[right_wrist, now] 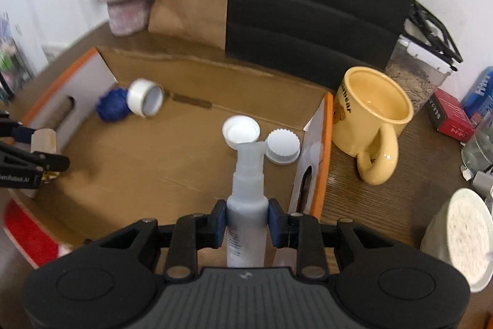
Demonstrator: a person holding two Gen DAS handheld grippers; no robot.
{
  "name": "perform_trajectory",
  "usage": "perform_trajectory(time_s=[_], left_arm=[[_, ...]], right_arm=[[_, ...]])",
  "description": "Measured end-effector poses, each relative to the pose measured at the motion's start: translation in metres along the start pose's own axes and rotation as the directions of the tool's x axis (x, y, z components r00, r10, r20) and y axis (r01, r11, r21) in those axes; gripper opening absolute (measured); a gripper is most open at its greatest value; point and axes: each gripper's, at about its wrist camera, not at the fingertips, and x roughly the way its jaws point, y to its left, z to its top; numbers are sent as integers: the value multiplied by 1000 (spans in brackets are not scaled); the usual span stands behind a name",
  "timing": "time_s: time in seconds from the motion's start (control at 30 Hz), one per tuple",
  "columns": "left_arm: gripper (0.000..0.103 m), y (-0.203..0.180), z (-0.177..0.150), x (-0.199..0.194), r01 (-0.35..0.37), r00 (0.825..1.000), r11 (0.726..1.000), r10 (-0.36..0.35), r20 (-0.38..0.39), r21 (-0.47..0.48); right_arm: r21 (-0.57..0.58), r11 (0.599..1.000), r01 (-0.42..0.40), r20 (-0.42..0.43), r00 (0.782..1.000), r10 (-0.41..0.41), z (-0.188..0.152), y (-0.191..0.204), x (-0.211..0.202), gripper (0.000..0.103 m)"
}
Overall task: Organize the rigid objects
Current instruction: 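Lower both items into the box and open both tools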
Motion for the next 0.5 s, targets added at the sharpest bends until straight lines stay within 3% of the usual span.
perform_trajectory(time_s=[0.13,0.2,0.27,0.5], left_arm=[[54,-11,8,10,-56,998,998,56,-12,15],[63,-13,10,9,-70,997,998,70,-13,3],[64,-11,11,0,-60,998,998,60,5,-22],[72,5,10,-66,-75,991,991,86,104,-107]], right_arm=[[-38,997,67,1,998,-67,3,4,16,29],[-63,993,95,19,995,-94,3,8,15,35],[-73,991,113,45,993,-110,4,9,6,45],[-27,996,87,155,985,-82,-1,2,-65,49]])
